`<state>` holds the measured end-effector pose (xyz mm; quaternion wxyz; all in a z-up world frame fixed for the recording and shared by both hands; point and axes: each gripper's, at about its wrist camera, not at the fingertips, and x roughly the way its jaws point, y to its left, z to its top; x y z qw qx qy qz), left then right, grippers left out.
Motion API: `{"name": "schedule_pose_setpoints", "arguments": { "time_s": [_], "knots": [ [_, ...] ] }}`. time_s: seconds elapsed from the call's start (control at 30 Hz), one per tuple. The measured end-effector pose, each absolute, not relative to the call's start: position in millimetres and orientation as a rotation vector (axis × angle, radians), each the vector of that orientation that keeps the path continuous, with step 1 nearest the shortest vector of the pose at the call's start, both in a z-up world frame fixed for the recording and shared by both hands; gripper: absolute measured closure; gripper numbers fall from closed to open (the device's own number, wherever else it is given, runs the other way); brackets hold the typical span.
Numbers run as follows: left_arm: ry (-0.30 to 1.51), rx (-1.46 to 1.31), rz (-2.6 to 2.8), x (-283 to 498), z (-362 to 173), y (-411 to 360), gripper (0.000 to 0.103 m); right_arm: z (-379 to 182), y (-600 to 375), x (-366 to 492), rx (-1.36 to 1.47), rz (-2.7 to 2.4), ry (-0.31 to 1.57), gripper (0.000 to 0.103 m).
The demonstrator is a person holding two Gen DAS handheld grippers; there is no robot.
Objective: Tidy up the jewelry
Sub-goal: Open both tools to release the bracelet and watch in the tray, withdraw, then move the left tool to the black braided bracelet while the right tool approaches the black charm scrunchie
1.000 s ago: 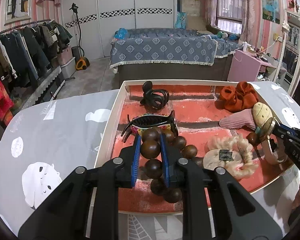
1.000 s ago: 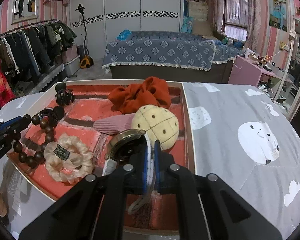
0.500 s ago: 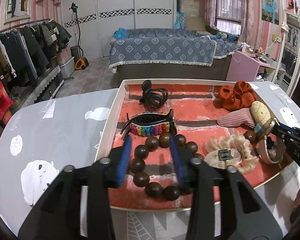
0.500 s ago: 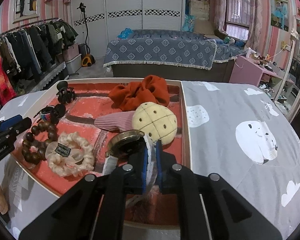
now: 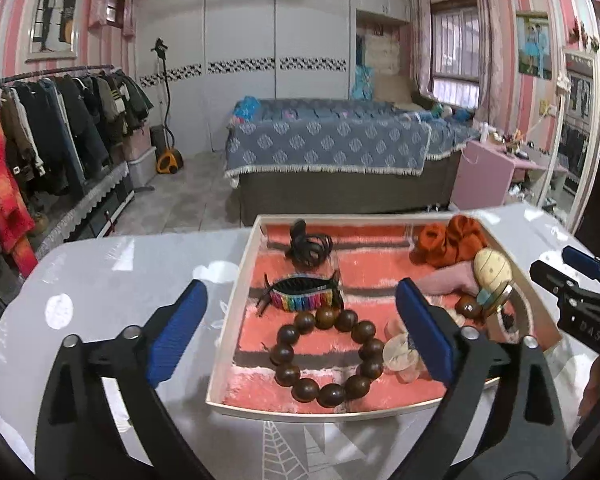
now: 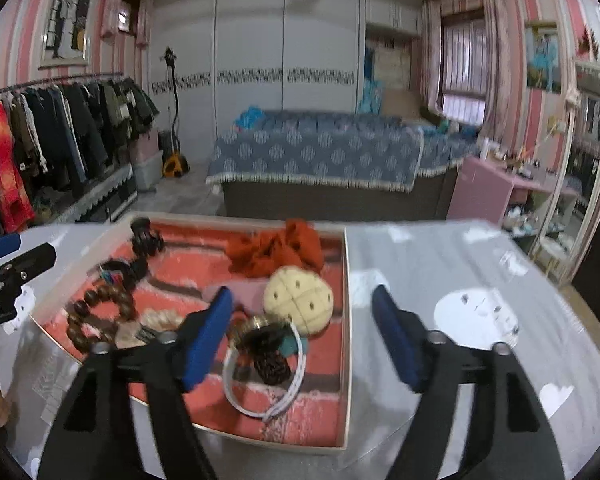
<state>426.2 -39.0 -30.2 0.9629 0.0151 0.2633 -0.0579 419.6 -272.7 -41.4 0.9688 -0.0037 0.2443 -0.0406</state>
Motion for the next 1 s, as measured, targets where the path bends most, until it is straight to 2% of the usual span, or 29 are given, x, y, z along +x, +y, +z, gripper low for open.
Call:
{"name": "schedule_pose_setpoints", "arguments": {
  "time_s": [0.17, 0.33, 0.47, 0.77, 1.0],
  "knots": [
    [0.493, 0.066, -0.091, 402, -12, -37, 0.005, -17, -263, 398, -0.017, -0.067, 0.419, 0.012],
    [0.469, 0.048, -0.09, 365, 8, -23, 0.005, 3, -252, 371, -0.043, -0.047, 0.395, 0.012],
    [0.446, 0.03, -0.082, 332, 21, -15, 0.005, 14, -247, 340, -0.057, -0.051, 0.369, 0.004],
    [0.472, 0.029, -0.085, 272, 20, -11, 0.005, 5, -244, 276, -0.09, -0.038, 0.388, 0.004],
    [0.578, -0.011, -0.102, 250, -10, -4, 0.005, -28, -253, 261, -0.063, -0.049, 0.511, 0.004]
  ]
}}
